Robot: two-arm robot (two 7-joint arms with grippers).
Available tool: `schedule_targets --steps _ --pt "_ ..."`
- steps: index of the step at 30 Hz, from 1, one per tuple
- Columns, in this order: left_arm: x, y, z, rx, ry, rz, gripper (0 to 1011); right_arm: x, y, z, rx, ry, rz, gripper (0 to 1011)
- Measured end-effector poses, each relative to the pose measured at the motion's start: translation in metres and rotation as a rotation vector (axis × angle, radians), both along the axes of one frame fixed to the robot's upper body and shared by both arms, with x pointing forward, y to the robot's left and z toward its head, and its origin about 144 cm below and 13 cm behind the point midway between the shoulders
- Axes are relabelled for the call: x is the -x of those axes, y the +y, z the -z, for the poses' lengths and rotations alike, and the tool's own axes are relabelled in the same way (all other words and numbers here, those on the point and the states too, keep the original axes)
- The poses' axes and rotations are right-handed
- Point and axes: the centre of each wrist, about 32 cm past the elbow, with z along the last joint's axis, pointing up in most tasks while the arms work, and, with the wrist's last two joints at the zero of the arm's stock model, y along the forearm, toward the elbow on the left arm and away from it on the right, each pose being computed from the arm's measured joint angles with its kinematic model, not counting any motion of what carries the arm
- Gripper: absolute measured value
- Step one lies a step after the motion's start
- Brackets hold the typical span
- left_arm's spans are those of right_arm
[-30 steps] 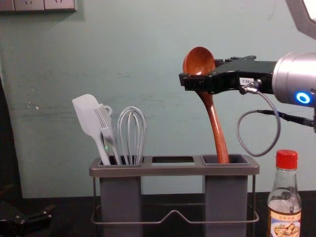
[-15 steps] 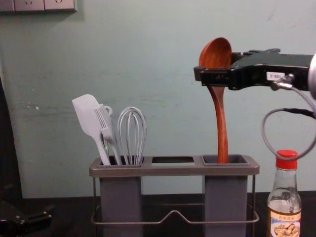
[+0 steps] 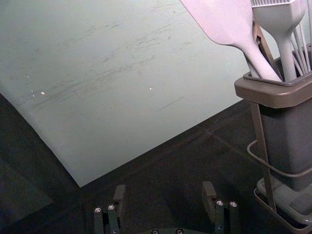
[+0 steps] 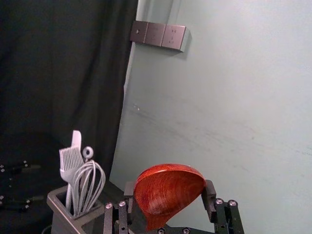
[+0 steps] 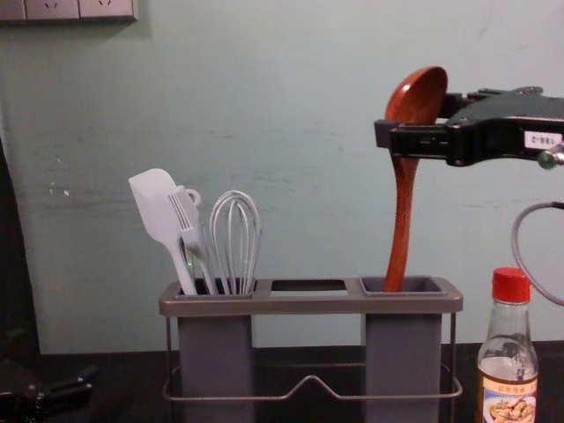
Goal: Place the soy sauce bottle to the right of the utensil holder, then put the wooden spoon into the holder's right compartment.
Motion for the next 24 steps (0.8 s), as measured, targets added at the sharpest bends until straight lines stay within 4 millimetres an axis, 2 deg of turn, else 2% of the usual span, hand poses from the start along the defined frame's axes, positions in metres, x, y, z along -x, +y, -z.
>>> schedule_targets --steps 8,24 --pt "0.0 0.0 0.0 0.0 0.0 0.0 1011 0.0 -0.005 0.006 0.013 0.009 0.027 841" --pt "0.0 0.0 0.0 0.0 0.0 0.0 1012 -0.012 0.003 0.017 0.069 0.054 0.049 842"
